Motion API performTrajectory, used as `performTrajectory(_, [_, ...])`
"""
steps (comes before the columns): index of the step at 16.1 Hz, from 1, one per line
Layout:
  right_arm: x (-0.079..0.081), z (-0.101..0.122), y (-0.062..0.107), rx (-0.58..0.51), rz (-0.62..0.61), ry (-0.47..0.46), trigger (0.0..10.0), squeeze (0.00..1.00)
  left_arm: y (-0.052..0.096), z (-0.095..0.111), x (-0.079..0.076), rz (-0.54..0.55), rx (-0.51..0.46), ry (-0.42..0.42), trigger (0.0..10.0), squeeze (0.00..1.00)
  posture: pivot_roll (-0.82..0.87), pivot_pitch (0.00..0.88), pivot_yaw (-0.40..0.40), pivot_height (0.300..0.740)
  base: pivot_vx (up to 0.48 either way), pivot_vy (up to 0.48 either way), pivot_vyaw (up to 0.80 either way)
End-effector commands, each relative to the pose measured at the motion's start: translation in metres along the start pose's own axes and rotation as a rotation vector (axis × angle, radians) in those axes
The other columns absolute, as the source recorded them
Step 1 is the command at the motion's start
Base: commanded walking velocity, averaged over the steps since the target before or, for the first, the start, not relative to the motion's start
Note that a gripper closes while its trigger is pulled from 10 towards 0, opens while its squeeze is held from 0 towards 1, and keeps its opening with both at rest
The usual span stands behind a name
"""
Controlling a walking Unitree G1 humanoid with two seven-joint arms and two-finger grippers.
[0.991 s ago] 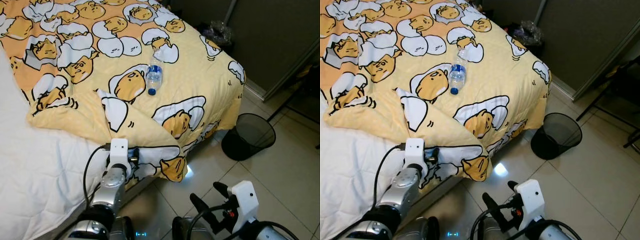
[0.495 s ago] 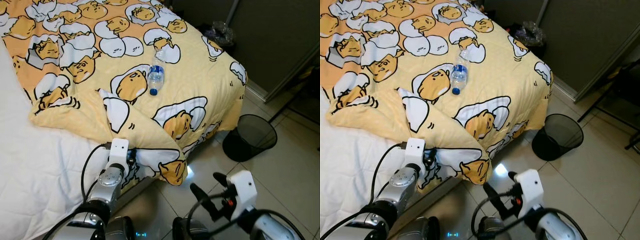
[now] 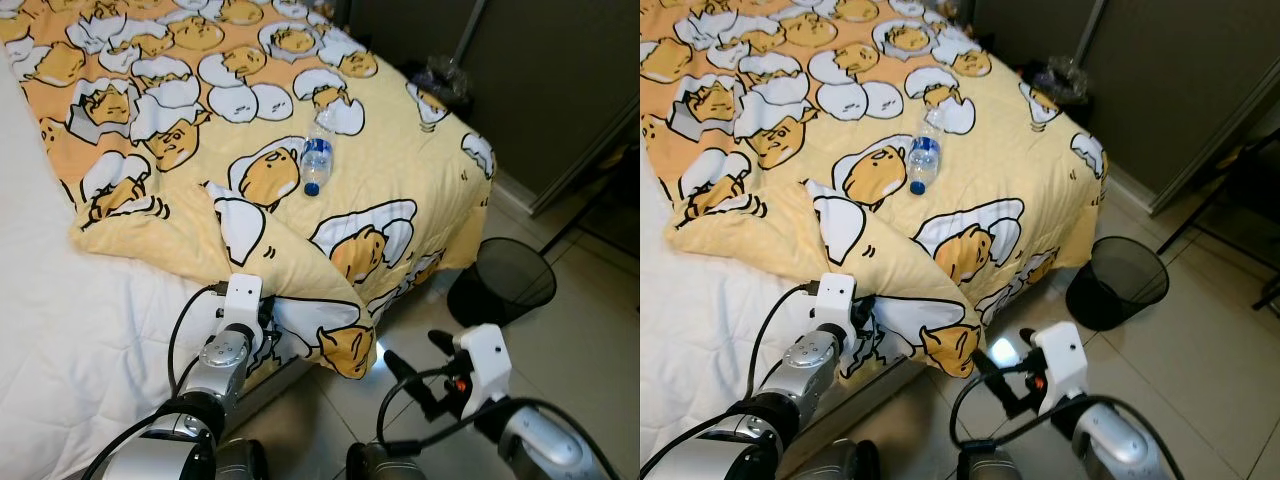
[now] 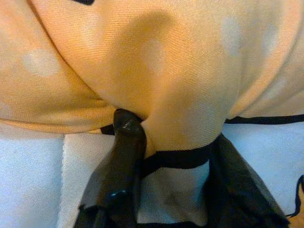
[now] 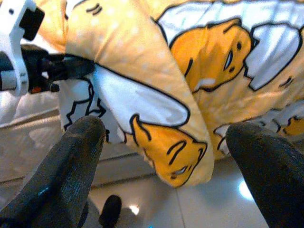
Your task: Clean up the room
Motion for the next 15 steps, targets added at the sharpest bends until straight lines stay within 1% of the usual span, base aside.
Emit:
performTrajectory(1, [-0.007,-0.002,0.001,0.004,-0.022,0.007,10.0,0.0,0.0,-0.001,-0.003,-0.023,0.0,0.018,0.0,0.0,-0.19,0.069,-0.063,0.723,0.0,0.0,0.0])
performTrajectory(2, [-0.008,-0.001,0.001,0.003,-0.023,0.007,10.0,0.0,0.0,-0.001,-0.003,-0.025,-0.001,0.024,0.0,0.0,-0.19,0.069,-0.063,0.723,0.0,0.0,0.0])
performTrajectory(3, [-0.007,-0.001,0.0,0.0,-0.023,0.008,10.0,0.0,0.001,0.003,0.0,-0.032,-0.027,0.042,0.0,0.0,-0.18,0.06,-0.056,0.723,0.0,0.0,0.0])
performTrajectory(5, [-0.008,-0.004,-0.001,-0.001,-0.026,0.005,10.0,0.0,0.003,0.008,0.029,0.112,-0.058,0.111,0.0,0.0,-0.17,0.053,-0.053,0.723,0.0,0.0,0.0])
performTrajectory(6, [-0.009,-0.005,-0.002,-0.001,-0.028,0.003,10.0,0.0,0.008,0.009,0.054,0.252,-0.075,0.189,0.0,0.0,-0.17,0.047,-0.051,0.723,0.0,0.0,0.0])
performTrajectory(7, [-0.009,-0.005,-0.003,-0.002,-0.028,0.003,10.0,0.0,0.008,0.009,0.056,0.268,-0.075,0.214,0.0,0.0,-0.17,0.044,-0.05,0.723,0.0,0.0,0.0])
performTrajectory(8, [-0.009,-0.005,-0.004,-0.003,-0.029,0.004,10.0,0.0,0.011,0.005,0.064,0.314,-0.071,0.286,0.0,0.0,-0.16,0.042,-0.051,0.723,0.0,0.0,0.0])
performTrajectory(9, [-0.009,-0.004,-0.005,-0.004,-0.028,0.004,10.0,0.0,0.014,-0.002,0.07,0.353,-0.054,0.324,0.0,0.0,-0.16,0.04,-0.053,0.723,0.0,0.0,0.0])
performTrajectory(10, [-0.009,-0.005,-0.006,-0.003,-0.022,0.005,10.0,0.0,0.02,-0.014,0.08,0.412,-0.022,0.379,0.0,0.0,-0.15,0.039,-0.055,0.723,0.0,0.0,0.0])
performTrajectory(11, [-0.008,-0.006,-0.006,-0.001,-0.014,0.006,10.0,0.0,0.026,-0.024,0.089,0.468,-0.001,0.416,0.0,0.0,-0.15,0.04,-0.058,0.723,0.0,0.0,0.0])
performTrajectory(12, [-0.008,-0.007,-0.007,0.001,-0.009,0.006,10.0,0.0,0.03,-0.028,0.092,0.499,-0.002,0.433,0.0,0.0,-0.13,0.042,-0.064,0.723,0.0,0.0,0.0])
performTrajectory(13, [-0.008,-0.008,-0.007,0.002,-0.006,0.006,10.0,0.0,0.031,-0.028,0.092,0.507,-0.005,0.436,0.0,0.0,-0.13,0.042,-0.065,0.723,0.0,0.0,0.0])
performTrajectory(14, [-0.006,-0.009,-0.009,0.004,0.008,0.004,10.0,0.0,0.032,-0.026,0.088,0.496,-0.027,0.445,0.0,0.0,-0.11,0.043,-0.07,0.723,0.0,0.0,0.0])
performTrajectory(15, [-0.004,-0.009,-0.011,0.004,0.019,0.004,10.0,0.0,0.029,-0.011,0.071,0.4,-0.084,0.41,0.0,0.0,-0.1,0.041,-0.076,0.723,0.0,0.0,0.0])
Point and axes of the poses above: a point about 5 cm out from each wrist's last joint towards the gripper, its own y axis pointing back from the gripper into the wrist, its own z axis along the axis of the wrist's last joint, x = y × z, the point moved 6 cm from there along -y, pointing out of the wrist towards the gripper, and after that the axes turned 8 degrees about y, right-handed, at the moved point
